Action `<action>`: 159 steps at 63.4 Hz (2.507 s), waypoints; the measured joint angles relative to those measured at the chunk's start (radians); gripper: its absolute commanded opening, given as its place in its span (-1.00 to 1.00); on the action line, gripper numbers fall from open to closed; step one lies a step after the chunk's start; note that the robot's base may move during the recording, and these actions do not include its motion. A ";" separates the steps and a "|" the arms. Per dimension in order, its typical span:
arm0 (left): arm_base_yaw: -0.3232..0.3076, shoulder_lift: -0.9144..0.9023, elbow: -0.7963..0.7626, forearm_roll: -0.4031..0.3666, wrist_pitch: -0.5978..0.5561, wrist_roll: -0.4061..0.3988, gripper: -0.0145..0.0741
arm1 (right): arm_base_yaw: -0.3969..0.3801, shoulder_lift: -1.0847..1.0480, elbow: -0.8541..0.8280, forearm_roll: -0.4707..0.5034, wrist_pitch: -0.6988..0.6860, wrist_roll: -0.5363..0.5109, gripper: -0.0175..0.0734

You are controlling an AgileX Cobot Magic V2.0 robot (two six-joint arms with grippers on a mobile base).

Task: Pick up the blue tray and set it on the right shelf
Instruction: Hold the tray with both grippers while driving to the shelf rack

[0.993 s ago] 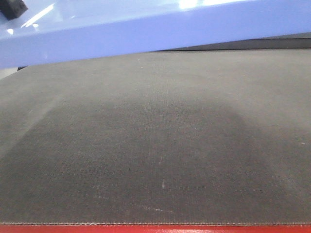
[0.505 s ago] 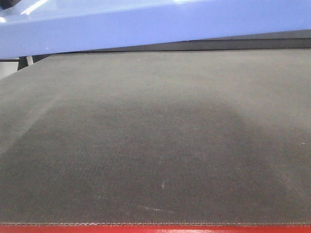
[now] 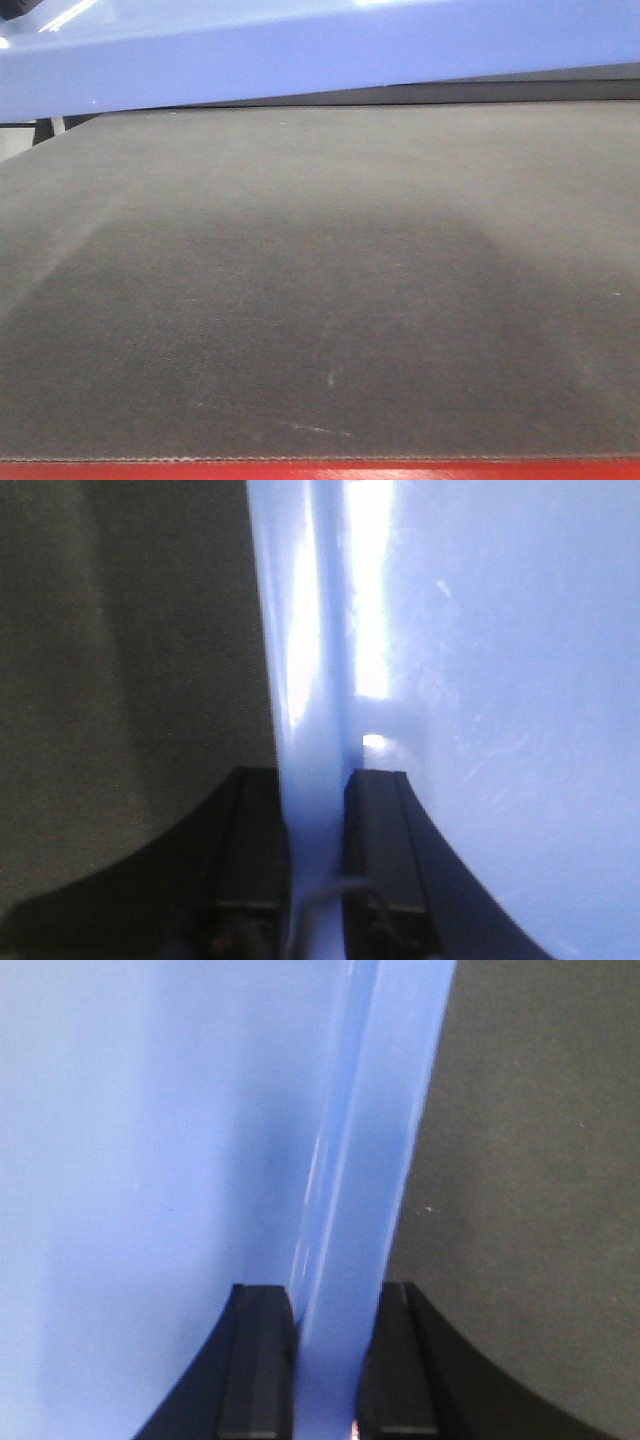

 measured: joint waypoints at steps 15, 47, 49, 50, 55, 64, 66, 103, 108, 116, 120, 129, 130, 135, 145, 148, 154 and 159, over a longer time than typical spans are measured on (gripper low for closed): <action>0.000 0.000 0.000 0.000 0.002 0.000 -0.78 | 0.000 0.000 0.000 0.003 -0.002 0.000 -0.49; 0.000 0.000 0.000 -0.002 0.002 0.000 -0.78 | 0.000 0.000 0.000 0.003 -0.002 0.000 -0.49; 0.000 0.000 0.000 -0.004 0.002 0.000 -0.78 | 0.000 0.000 0.000 0.003 -0.002 0.000 -0.49; 0.000 0.000 0.000 -0.004 0.002 0.000 -0.78 | 0.000 0.000 0.000 0.003 0.000 0.000 -0.49; 0.000 0.000 0.000 -0.004 0.002 0.000 -0.78 | 0.000 -0.002 0.000 0.003 0.000 0.000 -0.49; 0.000 0.000 0.000 -0.004 0.002 0.000 -0.78 | 0.000 -0.001 0.000 0.003 0.000 0.000 -0.49; 0.000 0.000 0.000 -0.004 0.002 0.000 -0.78 | 0.000 -0.001 0.000 0.003 0.000 0.000 -0.49; 0.000 0.000 0.000 -0.006 0.002 0.000 -0.78 | 0.000 -0.001 0.000 0.003 0.000 0.000 -0.49; 0.000 0.000 0.000 -0.006 0.002 0.000 -0.78 | 0.000 -0.001 0.000 0.003 0.000 0.000 -0.49; 0.000 0.000 0.000 -0.006 0.002 0.000 -0.78 | 0.000 -0.001 0.000 0.003 0.000 0.000 -0.49; 0.000 0.000 0.000 -0.006 0.002 0.000 -0.78 | 0.000 -0.001 0.000 0.003 0.000 0.000 -0.49; 0.000 0.000 0.000 -0.006 0.002 0.000 -0.78 | 0.000 -0.001 0.000 0.003 0.002 0.000 -0.49; 0.000 0.000 0.000 -0.006 0.002 0.000 -0.78 | 0.000 -0.001 0.000 0.003 0.002 0.000 -0.49; 0.000 0.000 0.000 -0.006 0.002 0.000 -0.78 | 0.000 -0.001 0.000 0.003 0.002 0.000 -0.49; 0.000 0.000 0.000 -0.006 0.002 0.000 -0.78 | 0.000 -0.001 0.000 0.003 0.004 0.000 -0.49; 0.000 0.000 0.000 -0.006 0.004 0.000 -0.78 | 0.000 -0.002 0.000 0.003 0.004 0.000 -0.49; 0.000 0.000 0.000 -0.006 0.003 0.000 -0.78 | 0.000 -0.002 0.000 0.003 0.007 0.000 -0.49; 0.000 0.000 0.000 -0.006 0.003 0.000 -0.78 | 0.000 -0.002 0.000 0.003 0.008 0.000 -0.49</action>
